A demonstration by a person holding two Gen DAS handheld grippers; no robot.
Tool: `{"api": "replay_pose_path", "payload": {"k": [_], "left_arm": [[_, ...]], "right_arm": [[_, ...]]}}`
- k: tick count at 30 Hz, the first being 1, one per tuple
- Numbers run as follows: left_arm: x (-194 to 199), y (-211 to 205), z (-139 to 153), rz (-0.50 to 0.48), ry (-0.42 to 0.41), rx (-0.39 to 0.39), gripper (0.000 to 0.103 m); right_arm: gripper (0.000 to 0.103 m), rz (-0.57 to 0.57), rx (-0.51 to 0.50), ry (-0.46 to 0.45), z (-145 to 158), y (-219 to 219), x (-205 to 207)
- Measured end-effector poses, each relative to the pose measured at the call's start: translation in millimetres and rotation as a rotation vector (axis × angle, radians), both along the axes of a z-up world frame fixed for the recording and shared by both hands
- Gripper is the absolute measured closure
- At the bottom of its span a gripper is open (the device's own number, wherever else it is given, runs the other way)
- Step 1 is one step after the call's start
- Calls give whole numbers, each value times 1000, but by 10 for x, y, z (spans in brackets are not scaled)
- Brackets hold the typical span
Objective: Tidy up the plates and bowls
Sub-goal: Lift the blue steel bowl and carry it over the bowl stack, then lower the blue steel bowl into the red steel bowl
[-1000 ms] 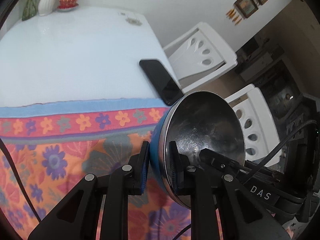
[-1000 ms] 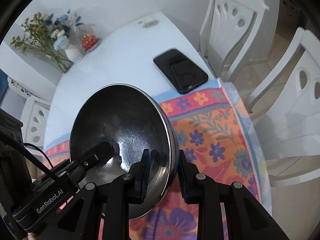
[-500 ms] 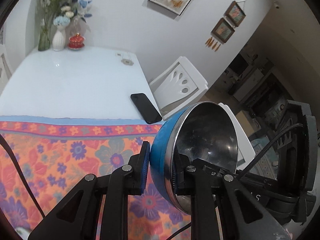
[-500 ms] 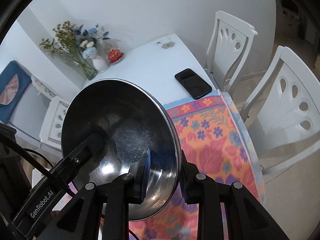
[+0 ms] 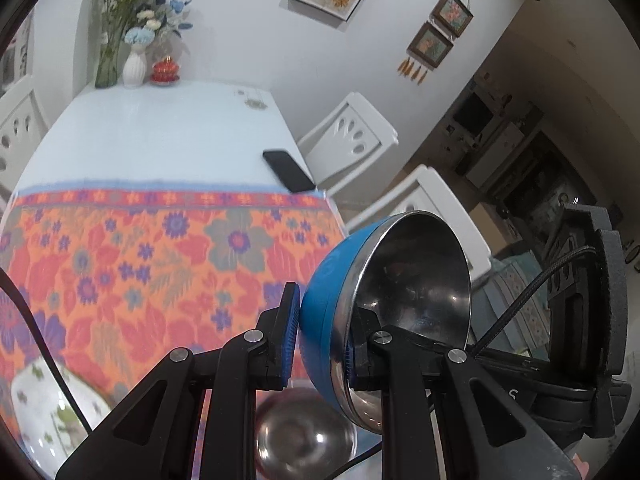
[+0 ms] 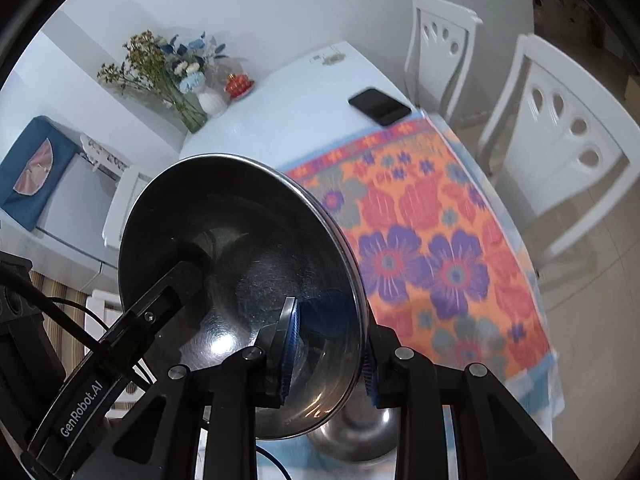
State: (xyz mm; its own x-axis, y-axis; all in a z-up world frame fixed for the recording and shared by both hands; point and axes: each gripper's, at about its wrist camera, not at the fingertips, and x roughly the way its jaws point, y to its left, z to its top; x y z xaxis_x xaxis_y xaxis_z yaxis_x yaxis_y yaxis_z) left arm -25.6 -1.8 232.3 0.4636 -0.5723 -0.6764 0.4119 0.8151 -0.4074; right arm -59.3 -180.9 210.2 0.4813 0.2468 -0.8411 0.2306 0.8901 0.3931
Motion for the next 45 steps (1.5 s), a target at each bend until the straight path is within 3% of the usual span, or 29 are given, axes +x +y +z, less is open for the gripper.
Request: {"api": "replay_pose_path", "payload": {"k": [6, 17, 33, 45], "left_arm": [[-308, 71, -160, -20, 21, 38, 87], [-606, 136, -441, -32, 76, 57, 87], [-749, 14, -990, -22, 172, 133, 87], [-728, -28, -1122, -11, 191, 166, 87]], "right_arm": [[76, -6, 34, 45, -222, 61, -369], [76, -7, 31, 108, -451, 128, -665], [75, 20, 17, 214, -872, 93, -773], [75, 54, -6, 238, -996, 111, -725]]}}
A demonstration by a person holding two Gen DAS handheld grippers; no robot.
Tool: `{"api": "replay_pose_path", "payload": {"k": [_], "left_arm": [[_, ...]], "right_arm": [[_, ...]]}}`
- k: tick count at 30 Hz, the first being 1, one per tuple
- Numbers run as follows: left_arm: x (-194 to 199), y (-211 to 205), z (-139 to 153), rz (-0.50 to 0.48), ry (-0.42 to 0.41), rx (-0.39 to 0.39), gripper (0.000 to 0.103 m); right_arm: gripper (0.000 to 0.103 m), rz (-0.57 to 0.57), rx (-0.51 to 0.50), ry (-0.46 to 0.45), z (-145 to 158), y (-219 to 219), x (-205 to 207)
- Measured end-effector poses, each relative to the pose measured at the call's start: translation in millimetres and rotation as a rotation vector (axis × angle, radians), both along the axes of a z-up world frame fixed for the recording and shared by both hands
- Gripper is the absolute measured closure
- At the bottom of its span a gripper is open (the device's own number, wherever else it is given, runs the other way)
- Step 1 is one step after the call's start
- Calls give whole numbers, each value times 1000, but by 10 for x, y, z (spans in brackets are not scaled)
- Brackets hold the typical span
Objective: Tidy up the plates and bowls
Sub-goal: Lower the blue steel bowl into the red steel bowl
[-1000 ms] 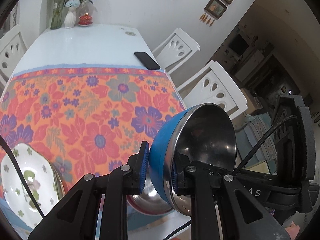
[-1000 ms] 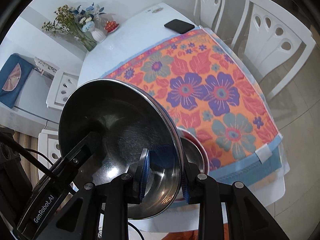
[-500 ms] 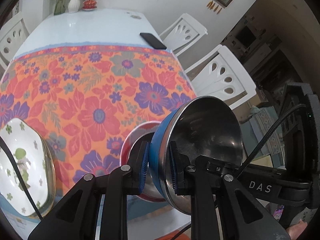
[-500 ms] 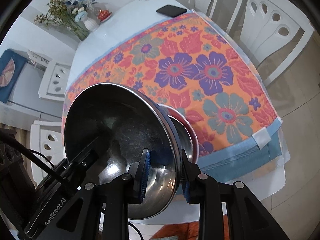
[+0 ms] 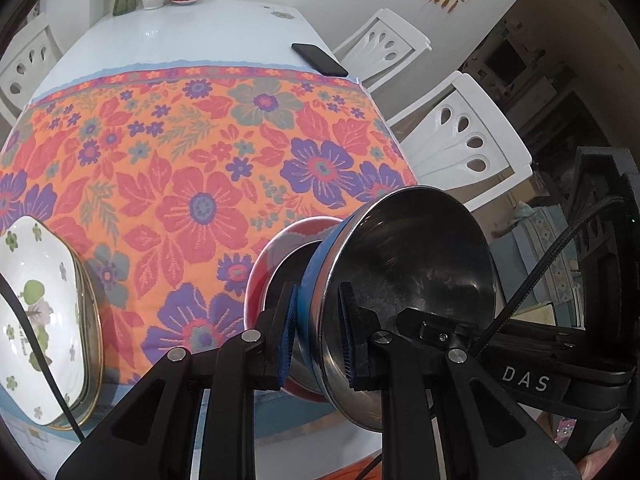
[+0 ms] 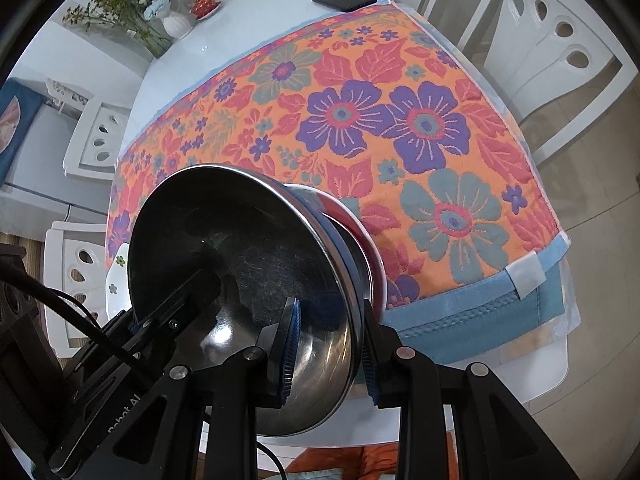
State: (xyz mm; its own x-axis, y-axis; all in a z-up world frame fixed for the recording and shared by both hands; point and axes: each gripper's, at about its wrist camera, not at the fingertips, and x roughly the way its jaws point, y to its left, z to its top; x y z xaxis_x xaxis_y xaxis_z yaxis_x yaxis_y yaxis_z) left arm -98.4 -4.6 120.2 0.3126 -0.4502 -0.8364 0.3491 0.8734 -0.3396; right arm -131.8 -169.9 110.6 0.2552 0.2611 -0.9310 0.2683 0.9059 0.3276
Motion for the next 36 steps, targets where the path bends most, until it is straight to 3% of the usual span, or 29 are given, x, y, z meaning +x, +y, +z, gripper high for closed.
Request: {"api": "replay_pose_path", "payload": {"k": [29, 36], "left_arm": [[61, -78, -292, 31, 66, 72, 84], [55, 31, -284, 42, 80, 40, 81]], "right_arm": [[75, 13, 11, 52, -286, -70, 66], [75, 53, -14, 27, -214, -33, 71]]}}
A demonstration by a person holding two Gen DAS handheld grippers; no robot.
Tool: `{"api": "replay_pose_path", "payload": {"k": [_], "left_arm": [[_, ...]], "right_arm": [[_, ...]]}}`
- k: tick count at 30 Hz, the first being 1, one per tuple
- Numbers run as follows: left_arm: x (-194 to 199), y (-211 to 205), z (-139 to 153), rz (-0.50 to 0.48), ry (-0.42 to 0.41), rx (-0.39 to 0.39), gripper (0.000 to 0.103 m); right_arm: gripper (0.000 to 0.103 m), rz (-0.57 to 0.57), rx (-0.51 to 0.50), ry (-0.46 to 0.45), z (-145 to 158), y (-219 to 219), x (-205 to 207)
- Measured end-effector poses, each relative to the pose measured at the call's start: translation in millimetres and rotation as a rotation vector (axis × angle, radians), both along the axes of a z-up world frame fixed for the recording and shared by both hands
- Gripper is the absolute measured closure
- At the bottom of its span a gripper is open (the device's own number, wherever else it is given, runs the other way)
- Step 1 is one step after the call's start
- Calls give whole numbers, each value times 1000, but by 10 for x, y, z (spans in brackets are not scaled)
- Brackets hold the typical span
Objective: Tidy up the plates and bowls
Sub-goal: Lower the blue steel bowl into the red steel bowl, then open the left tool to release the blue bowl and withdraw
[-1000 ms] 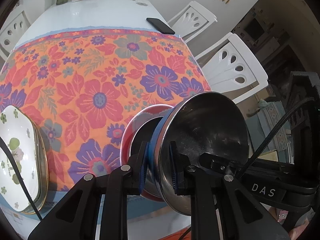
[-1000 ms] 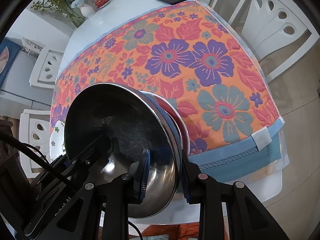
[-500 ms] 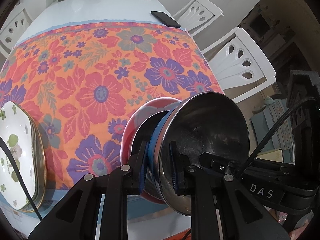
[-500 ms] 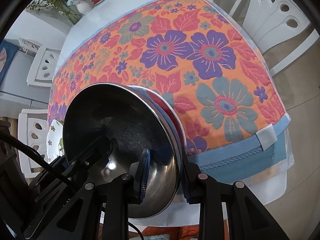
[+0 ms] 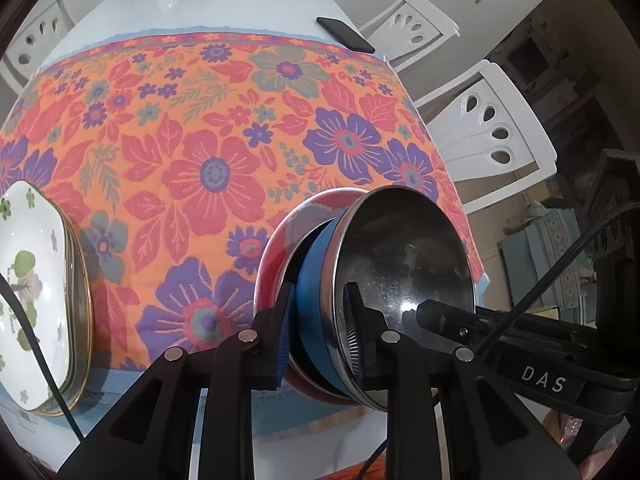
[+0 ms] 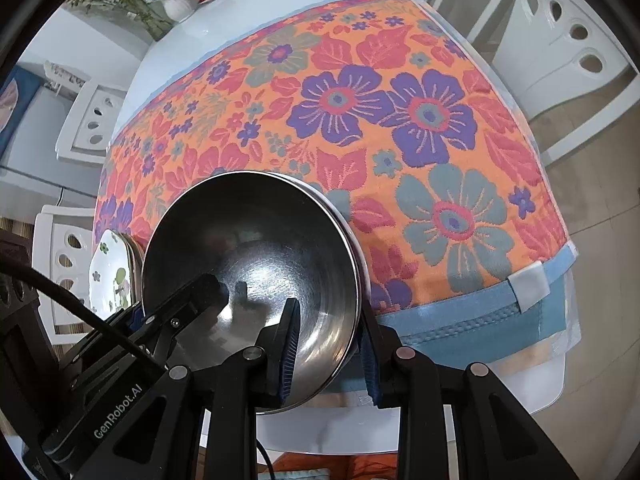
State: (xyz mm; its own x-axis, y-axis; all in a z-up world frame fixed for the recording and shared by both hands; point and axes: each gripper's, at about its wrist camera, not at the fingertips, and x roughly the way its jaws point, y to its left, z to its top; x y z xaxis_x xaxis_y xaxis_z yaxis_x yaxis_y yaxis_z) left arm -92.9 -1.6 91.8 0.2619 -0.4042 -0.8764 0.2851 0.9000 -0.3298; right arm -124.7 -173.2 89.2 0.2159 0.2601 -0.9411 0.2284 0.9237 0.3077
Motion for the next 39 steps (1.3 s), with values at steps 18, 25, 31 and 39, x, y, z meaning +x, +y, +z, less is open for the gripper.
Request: {"api": "replay_pose_path", "payload": {"k": [18, 25, 31, 39], "left_arm": [[-61, 240, 110, 46, -32, -17, 79], [-134, 248, 223, 23, -62, -6, 79], [-225, 252, 380, 18, -90, -5, 79], [-468, 265, 647, 4, -163, -24, 68]], "right_arm": [[75, 30, -12, -24, 134, 60, -116], [75, 21, -3, -34, 201, 71, -161], [75, -6, 7, -57, 292, 59, -245], [75, -66, -213, -139, 633, 116, -407]]}}
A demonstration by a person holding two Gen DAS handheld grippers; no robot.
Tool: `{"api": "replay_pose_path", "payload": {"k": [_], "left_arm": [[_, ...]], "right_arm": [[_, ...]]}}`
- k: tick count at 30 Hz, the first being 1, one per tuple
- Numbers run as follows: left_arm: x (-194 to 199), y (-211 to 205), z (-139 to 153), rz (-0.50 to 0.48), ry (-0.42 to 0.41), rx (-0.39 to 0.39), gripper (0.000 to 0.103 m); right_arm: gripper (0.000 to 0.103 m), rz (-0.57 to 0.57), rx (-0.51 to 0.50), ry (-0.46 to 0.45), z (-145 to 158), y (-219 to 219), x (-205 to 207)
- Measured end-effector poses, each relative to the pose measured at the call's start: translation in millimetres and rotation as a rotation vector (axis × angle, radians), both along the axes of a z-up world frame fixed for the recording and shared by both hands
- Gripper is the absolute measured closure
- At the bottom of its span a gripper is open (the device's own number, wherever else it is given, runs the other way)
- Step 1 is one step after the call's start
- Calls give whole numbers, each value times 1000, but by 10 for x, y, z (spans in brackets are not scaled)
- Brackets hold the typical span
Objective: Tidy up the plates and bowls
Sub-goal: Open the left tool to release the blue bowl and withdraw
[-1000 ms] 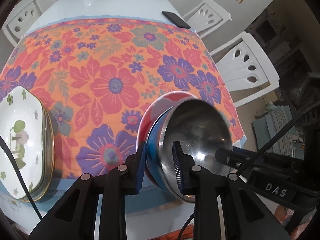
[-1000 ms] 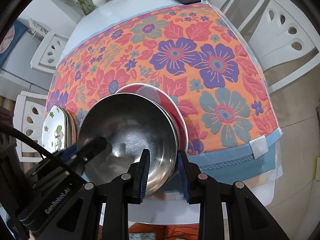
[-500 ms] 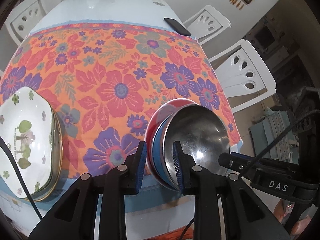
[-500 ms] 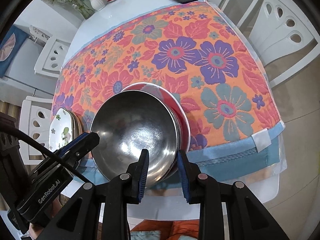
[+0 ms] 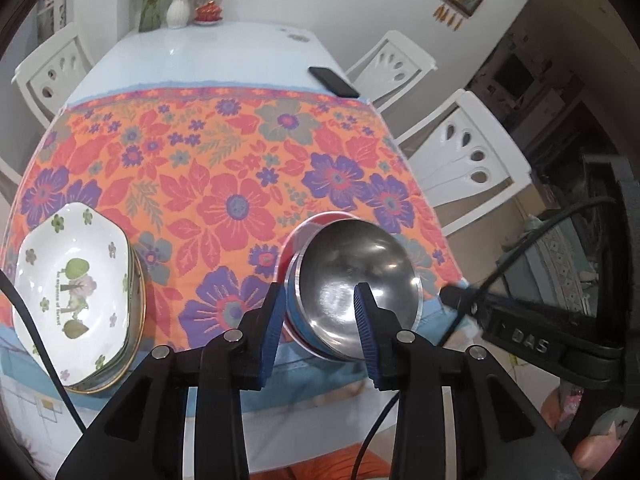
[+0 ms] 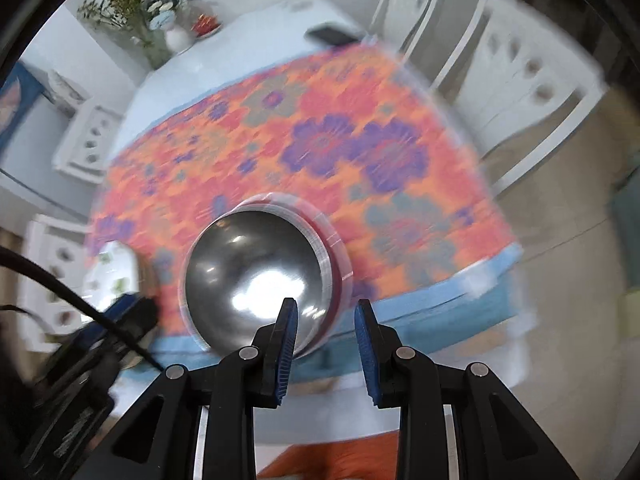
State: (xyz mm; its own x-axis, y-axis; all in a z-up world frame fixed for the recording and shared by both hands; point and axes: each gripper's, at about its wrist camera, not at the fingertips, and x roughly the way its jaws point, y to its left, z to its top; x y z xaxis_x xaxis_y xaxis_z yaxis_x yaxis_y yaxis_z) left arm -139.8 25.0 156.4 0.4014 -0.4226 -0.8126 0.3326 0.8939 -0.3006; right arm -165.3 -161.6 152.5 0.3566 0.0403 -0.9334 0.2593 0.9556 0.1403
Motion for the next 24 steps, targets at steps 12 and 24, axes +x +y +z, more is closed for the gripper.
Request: {"api": "replay_pose_path", "payload": {"k": [12, 24], "left_arm": [[-343, 89, 298, -10, -104, -26, 42], [-284, 240, 232, 58, -66, -48, 42]], "right_arm": [[45, 56, -179, -185, 558, 329, -308], [45, 60, -151, -184, 515, 267, -334]]}}
